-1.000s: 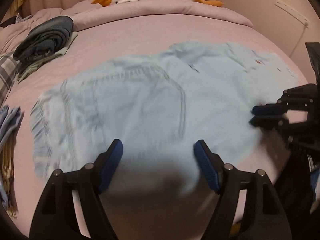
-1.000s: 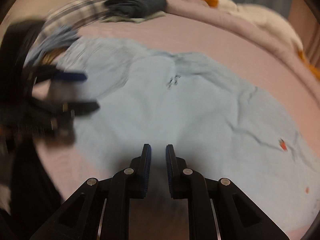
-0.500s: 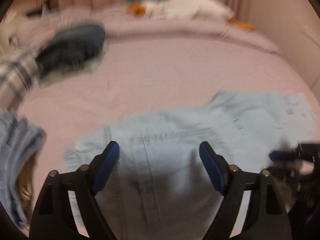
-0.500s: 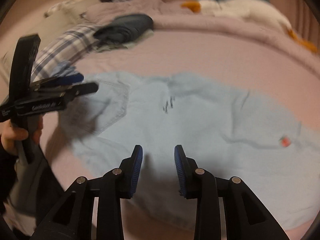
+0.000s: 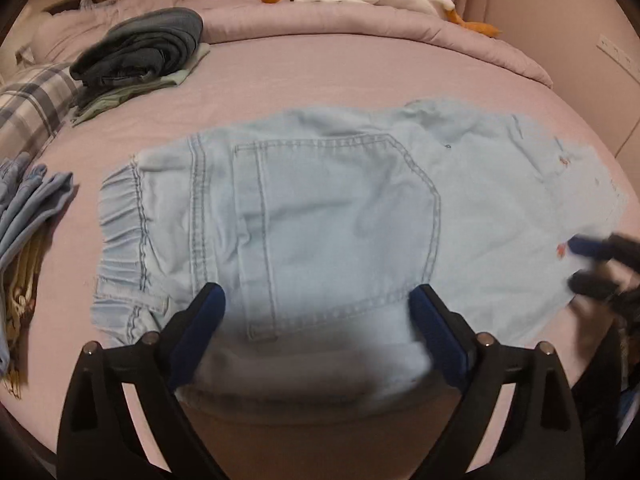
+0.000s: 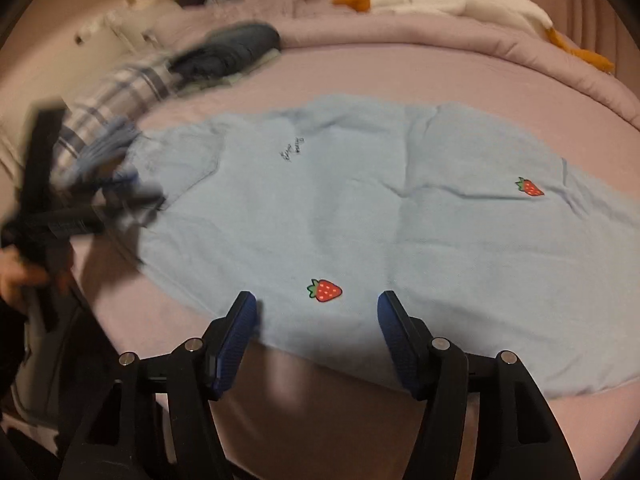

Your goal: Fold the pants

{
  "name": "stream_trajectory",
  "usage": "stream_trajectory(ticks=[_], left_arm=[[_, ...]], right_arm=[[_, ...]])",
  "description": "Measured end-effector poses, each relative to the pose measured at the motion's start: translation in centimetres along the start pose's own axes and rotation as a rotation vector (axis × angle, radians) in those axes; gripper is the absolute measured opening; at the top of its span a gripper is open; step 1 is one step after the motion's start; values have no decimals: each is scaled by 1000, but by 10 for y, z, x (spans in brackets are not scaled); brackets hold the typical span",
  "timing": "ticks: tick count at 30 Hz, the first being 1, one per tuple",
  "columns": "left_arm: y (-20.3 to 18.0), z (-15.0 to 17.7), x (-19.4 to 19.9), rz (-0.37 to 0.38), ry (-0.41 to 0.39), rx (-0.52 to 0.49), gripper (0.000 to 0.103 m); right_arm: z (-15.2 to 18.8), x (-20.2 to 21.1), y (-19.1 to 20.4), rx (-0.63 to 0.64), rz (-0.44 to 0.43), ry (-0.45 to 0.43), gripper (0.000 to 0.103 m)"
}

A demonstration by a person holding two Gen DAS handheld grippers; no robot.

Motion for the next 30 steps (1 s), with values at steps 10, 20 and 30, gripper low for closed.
stream_trajectory(ticks=[10,20,30], left_arm=[[-15,-34,16,125,23,141,94],[-97,-55,-7,442,104,367,101],[-171,-75,-37,549,142,372,101]], right_arm=[[25,107,-133,-590,-5,-272,64],[105,170,-269,-1098,257,-447,66],[77,147,-296,-1035,245,-475,66]])
Point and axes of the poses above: each gripper's, at about its wrist camera, not at the fingertips, and x roughly against the way its jaws point, y to its left, z to its underside, the point moved 1 cm from there along -x, roughly the way its jaws point, and after that the axes turned 8 degrees about -y, right-handed, at the moved point
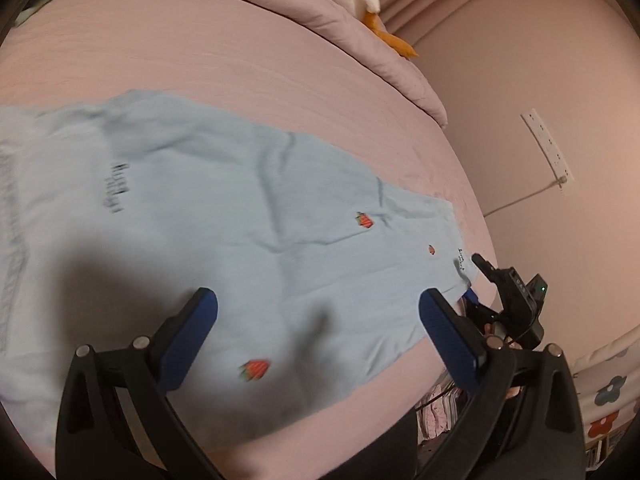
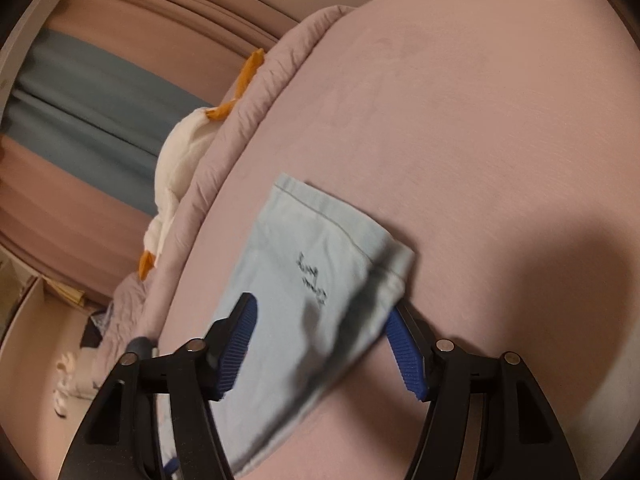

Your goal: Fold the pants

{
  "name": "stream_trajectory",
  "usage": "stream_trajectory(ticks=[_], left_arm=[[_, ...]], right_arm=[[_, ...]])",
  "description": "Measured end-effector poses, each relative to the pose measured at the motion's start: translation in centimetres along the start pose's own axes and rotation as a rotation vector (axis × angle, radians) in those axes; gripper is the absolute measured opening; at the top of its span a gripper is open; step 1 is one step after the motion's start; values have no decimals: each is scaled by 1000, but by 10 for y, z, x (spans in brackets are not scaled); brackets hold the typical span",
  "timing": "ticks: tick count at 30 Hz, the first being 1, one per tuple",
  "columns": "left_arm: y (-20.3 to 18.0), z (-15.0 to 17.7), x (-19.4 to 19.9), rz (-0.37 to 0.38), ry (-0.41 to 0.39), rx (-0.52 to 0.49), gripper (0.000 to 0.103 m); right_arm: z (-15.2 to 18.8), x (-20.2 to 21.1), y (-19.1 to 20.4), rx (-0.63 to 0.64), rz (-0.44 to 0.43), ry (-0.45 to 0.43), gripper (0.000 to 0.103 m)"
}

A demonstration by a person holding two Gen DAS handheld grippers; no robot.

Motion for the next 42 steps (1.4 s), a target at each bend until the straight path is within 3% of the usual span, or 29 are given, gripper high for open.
stream_trajectory(ticks=[1,3,4,5,6,9,12,16,20,26,28,32,39,40,42], left_arm=[[1,-2,-4,-2,2,-4,101],[6,0,-11,-17,11,-1,101],[10,1,-13,-21,14,3,101],[13,2,-16,-24,18,6,101],[15,2,-14,-19,14,5,101],[16,0,-11,-5,17,-5,101],[19,-4,-8,25,17,26,101],[15,-10,1,146,-3,99,101],[12,-16,4,284,-16,197,101],[8,-19,-7,402,18,266,102],[15,-14,-12,388,41,300,102],[28,-11,-10,422,31,367,102],[15,-18,-12,393,62,330,99],[15,-19,-13,386,60,325,95],[13,-24,-10,381,41,311,63]], right_arm=[[0,1,-1,-1,-2,-9,64],[1,4,-4,-20,-27,-15,36],[2,6,-9,-43,-36,-5,31],[4,2,-11,-70,-42,2,17],[5,0,-12,-82,-43,4,10],[7,4,-1,-37,-24,-22,10],[8,14,31,92,-44,-52,8],[34,20,109,411,-54,-63,8],[100,18,180,750,-90,-54,8],[218,1,219,1166,-162,30,8],[243,-6,217,1236,-152,67,8],[260,-8,206,1330,-95,30,9],[236,-1,204,1231,-180,23,9],[241,6,204,1233,-193,15,9],[240,11,210,1257,-223,-1,9]])
Point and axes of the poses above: each gripper's, at about its wrist camera, not at the fingertips, and x roughly against the way its jaws point, y to its left, z to its underside, the point moved 1 cm from there along -x, roughly the way its jaws point, and after that the axes turned 8 degrees about -y, right-handed, at the moved point
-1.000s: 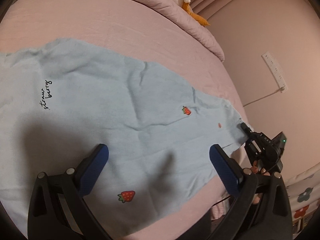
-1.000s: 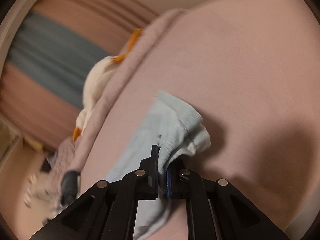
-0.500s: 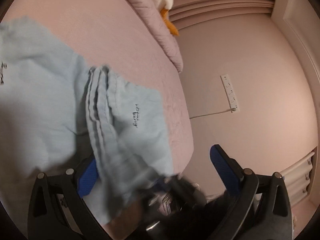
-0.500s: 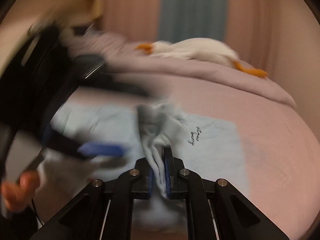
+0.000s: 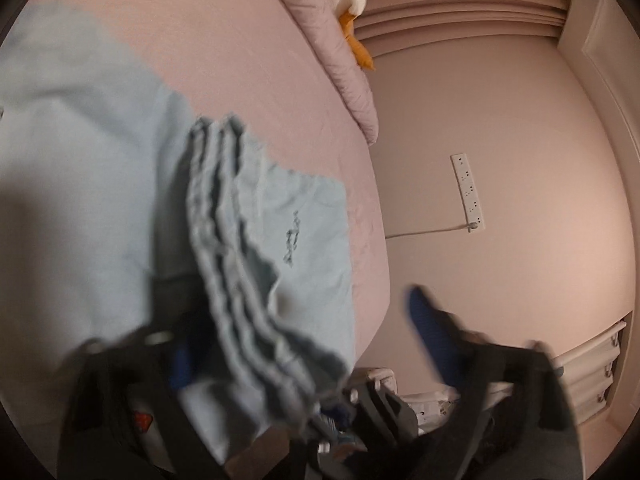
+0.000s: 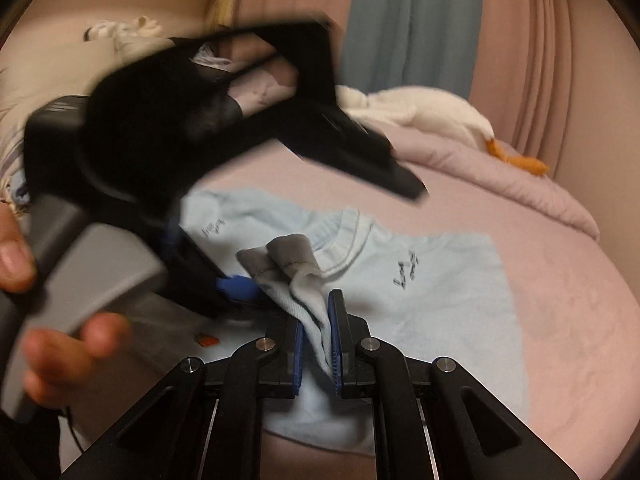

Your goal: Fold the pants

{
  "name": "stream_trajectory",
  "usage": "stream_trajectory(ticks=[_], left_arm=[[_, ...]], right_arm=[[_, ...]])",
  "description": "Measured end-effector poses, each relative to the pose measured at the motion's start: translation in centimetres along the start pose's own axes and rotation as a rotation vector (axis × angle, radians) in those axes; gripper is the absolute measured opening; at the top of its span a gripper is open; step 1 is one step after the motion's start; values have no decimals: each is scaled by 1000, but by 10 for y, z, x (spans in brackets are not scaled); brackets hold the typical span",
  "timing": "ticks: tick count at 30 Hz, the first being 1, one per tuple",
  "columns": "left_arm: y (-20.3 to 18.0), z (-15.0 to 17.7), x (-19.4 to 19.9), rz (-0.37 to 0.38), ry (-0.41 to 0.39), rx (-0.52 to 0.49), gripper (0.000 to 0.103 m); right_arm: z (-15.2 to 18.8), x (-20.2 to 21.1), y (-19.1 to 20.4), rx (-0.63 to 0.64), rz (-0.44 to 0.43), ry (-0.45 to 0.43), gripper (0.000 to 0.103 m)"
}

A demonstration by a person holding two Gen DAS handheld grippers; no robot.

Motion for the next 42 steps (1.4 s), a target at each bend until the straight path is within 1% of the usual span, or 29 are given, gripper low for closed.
stream_trajectory(ticks=[1,2,3,5,6,9,11,16,18,21,24,26,28,30,31,32,33,34,36,38,40,42], left_arm=[[0,-2,1,-19,-1,-11,58],[1,-2,1,-46,-1,-24,48],[2,-3,4,-78,-11,-40,32],[8,-5,7,-121,-30,-56,18],[10,-5,12,-135,-46,-70,16],[5,-5,26,-185,-89,-178,16],[1,-4,39,-192,-105,-224,16],[0,-4,48,-240,-128,-298,16],[7,-5,43,-267,-120,-297,16],[12,-7,40,-280,-114,-292,16],[11,-9,43,-272,-125,-303,16],[11,-9,46,-285,-126,-321,16],[20,-8,46,-337,-117,-323,16],[32,-5,50,-401,-118,-326,17],[36,-4,51,-450,-123,-338,17],[40,-3,55,-492,-130,-348,18],[42,-4,59,-508,-138,-351,20],[43,-5,64,-508,-145,-350,21],[43,-9,77,-520,-166,-366,29],[37,-12,86,-544,-188,-403,30],[29,-14,94,-564,-209,-442,30],[24,-15,102,-550,-227,-461,31]], right_arm=[[-3,-2,3,13,-8,-6,9],[-4,0,5,26,-17,-13,9],[-5,0,9,39,-22,-17,9],[-3,-1,13,61,-24,-10,9],[-3,-1,15,62,-25,-11,9],[-6,0,21,48,-47,-19,9],[-10,-2,23,58,-56,-31,9],[-11,-4,40,88,-84,-36,9],[-9,-6,43,91,-91,-28,9],[-6,-13,41,79,-96,10,9],[-8,-13,39,70,-94,10,9],[-9,-12,39,64,-101,6,9],[-8,-15,39,57,-109,12,9],[-2,-22,41,40,-130,44,9],[-1,-29,36,31,-143,60,11],[3,-32,37,24,-163,82,21],[6,-35,38,10,-204,117,35],[9,-35,39,-6,-240,137,41],[10,-32,38,-4,-261,139,43],[4,-29,30,-34,-321,148,43],[-7,-21,13,-124,-392,142,43],[-17,-15,-1,-183,-415,120,43]])
Point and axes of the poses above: each gripper's, at about its wrist camera, not at the fingertips, and x roughly against the way its jaws point, y to its left, z to its underside, the point moved 1 cm from there along -x, roughly the way its jaws point, and after that the axes turned 8 degrees about -y, right-handed, at the moved point
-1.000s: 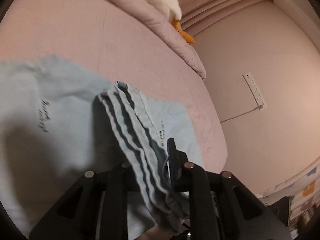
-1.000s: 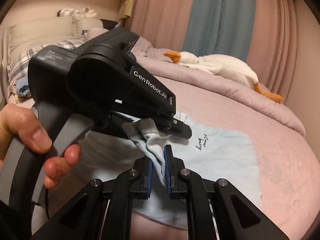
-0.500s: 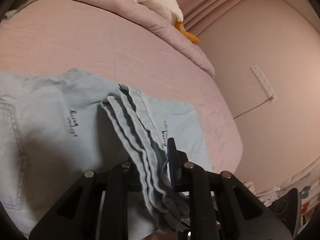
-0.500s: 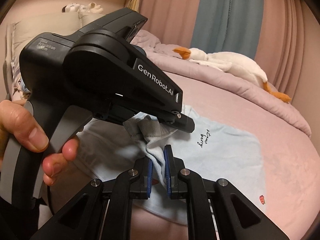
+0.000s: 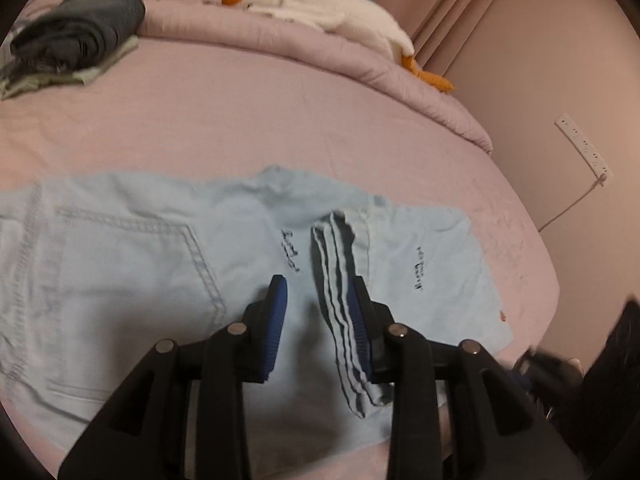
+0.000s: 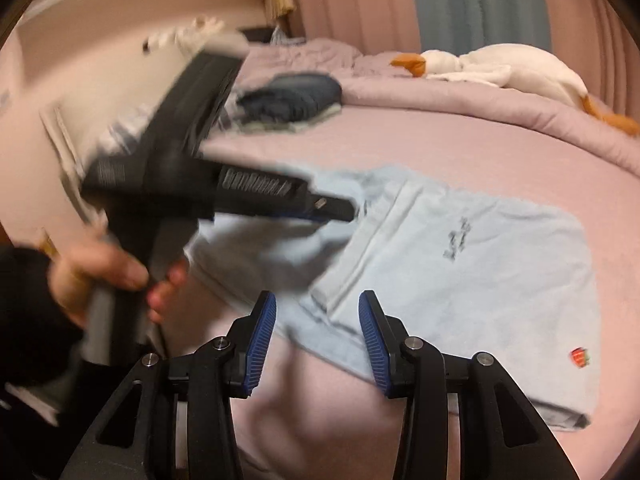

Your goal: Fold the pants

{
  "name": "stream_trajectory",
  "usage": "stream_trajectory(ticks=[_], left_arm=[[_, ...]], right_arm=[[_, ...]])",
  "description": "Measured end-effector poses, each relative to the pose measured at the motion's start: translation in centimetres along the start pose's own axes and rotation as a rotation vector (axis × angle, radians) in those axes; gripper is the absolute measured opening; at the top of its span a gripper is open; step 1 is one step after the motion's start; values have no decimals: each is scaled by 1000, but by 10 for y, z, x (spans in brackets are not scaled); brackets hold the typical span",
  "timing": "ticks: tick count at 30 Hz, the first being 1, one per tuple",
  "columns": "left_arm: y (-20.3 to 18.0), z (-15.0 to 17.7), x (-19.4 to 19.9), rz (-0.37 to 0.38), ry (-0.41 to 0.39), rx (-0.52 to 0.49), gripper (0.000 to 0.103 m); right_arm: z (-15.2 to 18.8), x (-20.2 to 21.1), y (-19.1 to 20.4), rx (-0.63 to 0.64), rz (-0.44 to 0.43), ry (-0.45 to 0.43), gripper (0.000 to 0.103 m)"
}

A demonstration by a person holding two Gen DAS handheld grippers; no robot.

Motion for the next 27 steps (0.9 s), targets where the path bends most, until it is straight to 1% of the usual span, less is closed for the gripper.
stream_trajectory(ticks=[2,4,7,8,9,12,14,16,17,19,21,24,27], left_arm=[[-4,-2,7,40,-13,0,32],[-15,-1,10,99,-15,-14,32],[-37,2,6,203,2,-14,32],[-42,5,2,242,14,-2,32],[-46,8,-5,272,37,13,32],[-49,20,-23,253,82,9,32],[-54,29,-34,209,118,-22,32],[-58,39,-45,155,163,-75,32],[-59,43,-48,142,174,-93,32],[-62,45,-50,136,169,-109,35],[-63,45,-52,135,174,-114,36],[-67,45,-56,123,172,-139,36],[-67,43,-59,124,172,-128,36]], right_arm=[[-16,12,-14,-71,-15,-40,43],[-27,17,-28,-142,-26,-77,43],[-44,10,-47,-221,4,-77,43],[-47,5,-48,-219,28,-64,39],[-50,-1,-50,-207,46,-52,33],[-58,-36,-56,-186,69,47,30],[-55,-53,-53,-150,57,100,30],[-52,-70,-47,-118,37,153,30],[-51,-76,-44,-106,34,175,30],[-45,-93,-42,-87,47,238,30],[-41,-102,-42,-81,49,265,30],[-48,-111,-40,-65,57,272,30],[-55,-118,-40,-56,70,293,30]])
Point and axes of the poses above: each gripper's, at about its wrist camera, not at the fingertips, and x roughly against the way its jaws point, y to its left, z to its underside, the point moved 1 cm from there along -x, roughly the way its jaws point, and after that the axes turned 8 degrees about -y, right-handed, at the moved point
